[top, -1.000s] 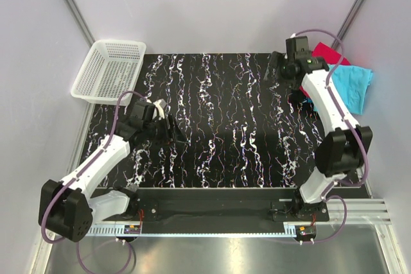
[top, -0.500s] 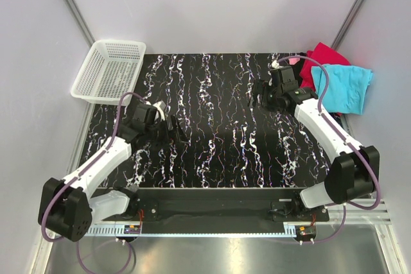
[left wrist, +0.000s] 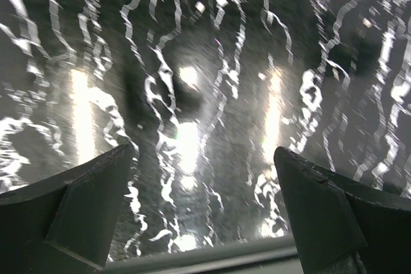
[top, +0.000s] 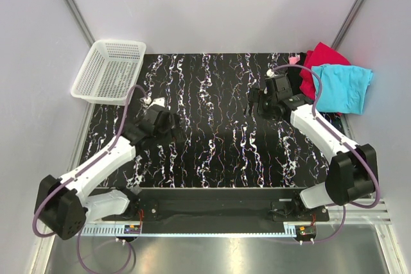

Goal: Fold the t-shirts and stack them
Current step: Reset both grippers

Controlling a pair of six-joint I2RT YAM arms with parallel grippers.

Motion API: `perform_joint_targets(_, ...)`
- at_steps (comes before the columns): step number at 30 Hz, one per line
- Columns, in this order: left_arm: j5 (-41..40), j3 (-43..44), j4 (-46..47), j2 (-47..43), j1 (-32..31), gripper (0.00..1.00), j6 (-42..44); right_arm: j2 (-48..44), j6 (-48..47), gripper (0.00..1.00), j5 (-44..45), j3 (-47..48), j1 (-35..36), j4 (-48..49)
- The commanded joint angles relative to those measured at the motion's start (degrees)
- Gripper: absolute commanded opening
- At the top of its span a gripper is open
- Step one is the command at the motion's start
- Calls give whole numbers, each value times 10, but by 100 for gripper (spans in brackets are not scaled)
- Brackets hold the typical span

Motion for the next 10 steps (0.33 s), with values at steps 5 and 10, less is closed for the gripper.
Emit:
perform_joint_targets(5, -128, 63, -34, 32, -18, 99, -8, -37, 2, 100, 22, -15, 11, 35)
perform_joint_targets(10, -128, 66, -38, 29, -20, 99, -5, -36, -1, 100, 21, -22, 11, 40)
